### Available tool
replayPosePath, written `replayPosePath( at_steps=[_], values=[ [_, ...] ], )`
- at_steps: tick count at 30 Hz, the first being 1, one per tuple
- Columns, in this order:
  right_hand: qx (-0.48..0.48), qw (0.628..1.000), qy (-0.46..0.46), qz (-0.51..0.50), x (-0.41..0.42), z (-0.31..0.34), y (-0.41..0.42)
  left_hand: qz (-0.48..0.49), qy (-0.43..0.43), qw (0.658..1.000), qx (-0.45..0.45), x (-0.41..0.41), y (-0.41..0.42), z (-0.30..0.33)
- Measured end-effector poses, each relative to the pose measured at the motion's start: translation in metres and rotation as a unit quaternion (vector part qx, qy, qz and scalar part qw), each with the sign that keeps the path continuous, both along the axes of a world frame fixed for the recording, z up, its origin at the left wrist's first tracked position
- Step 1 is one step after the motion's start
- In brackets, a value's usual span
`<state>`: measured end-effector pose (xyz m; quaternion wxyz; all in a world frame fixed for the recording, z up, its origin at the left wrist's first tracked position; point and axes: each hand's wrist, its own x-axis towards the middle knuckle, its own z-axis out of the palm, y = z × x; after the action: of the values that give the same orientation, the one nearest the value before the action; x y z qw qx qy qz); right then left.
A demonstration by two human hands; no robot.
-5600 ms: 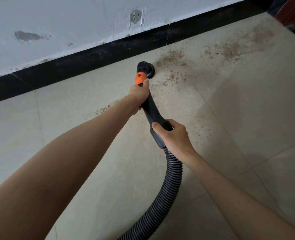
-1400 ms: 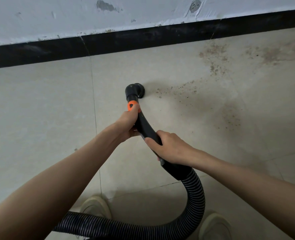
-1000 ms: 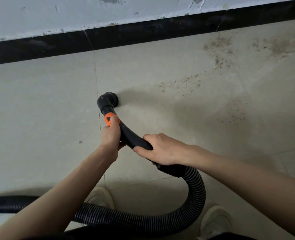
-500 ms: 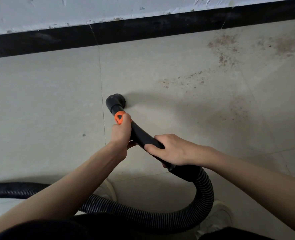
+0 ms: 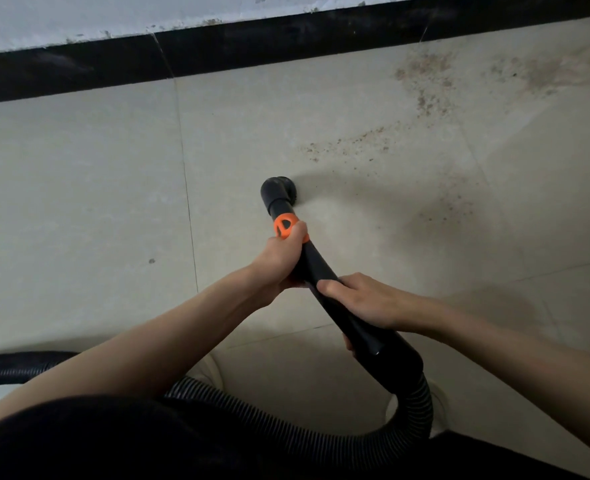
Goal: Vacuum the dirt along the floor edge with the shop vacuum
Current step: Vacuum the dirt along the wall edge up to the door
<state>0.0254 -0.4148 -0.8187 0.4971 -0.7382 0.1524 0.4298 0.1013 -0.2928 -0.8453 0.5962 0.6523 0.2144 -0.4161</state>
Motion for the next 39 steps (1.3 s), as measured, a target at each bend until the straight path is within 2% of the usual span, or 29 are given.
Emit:
replayPosePath(
  at_steps=[4,11,15,19,24,29,35,37,39],
  values=[
    [0.009,1.0,-0.006,-0.016,-0.008,0.0,-0.011,-0.005,-0.01,1.0,0.0,-0.005,-0.016,-0.001],
    [0.006,0.999,-0.025,0.028,0.023,-0.003,0.012,0.131,-0.04,0.989,0.045,0.008,0.013,-0.005],
    [-0.016,0.996,-0.064,0.066,0.055,-0.01,0.019,0.192,-0.044,0.98,0.037,0.04,0.042,-0.008],
    [-0.059,0.988,-0.128,0.066,0.089,-0.011,0.012,0.207,-0.063,0.976,0.002,0.096,0.054,-0.007],
    [-0.083,0.977,-0.198,0.002,0.132,-0.013,0.033,0.173,-0.073,0.982,-0.002,0.162,0.057,-0.007],
    [-0.086,0.971,-0.224,-0.004,0.147,-0.022,0.051,0.151,-0.063,0.986,0.024,0.189,0.064,-0.017],
    [-0.139,0.967,-0.207,0.045,0.104,-0.025,0.035,0.129,-0.045,0.99,0.016,0.142,0.055,-0.029],
    [-0.165,0.965,-0.193,0.06,0.084,-0.025,0.031,0.06,-0.037,0.997,0.029,0.113,0.047,-0.03],
    [-0.165,0.97,-0.175,0.029,0.064,-0.025,0.03,-0.012,-0.028,0.999,0.034,0.086,0.038,-0.028]
  ],
)
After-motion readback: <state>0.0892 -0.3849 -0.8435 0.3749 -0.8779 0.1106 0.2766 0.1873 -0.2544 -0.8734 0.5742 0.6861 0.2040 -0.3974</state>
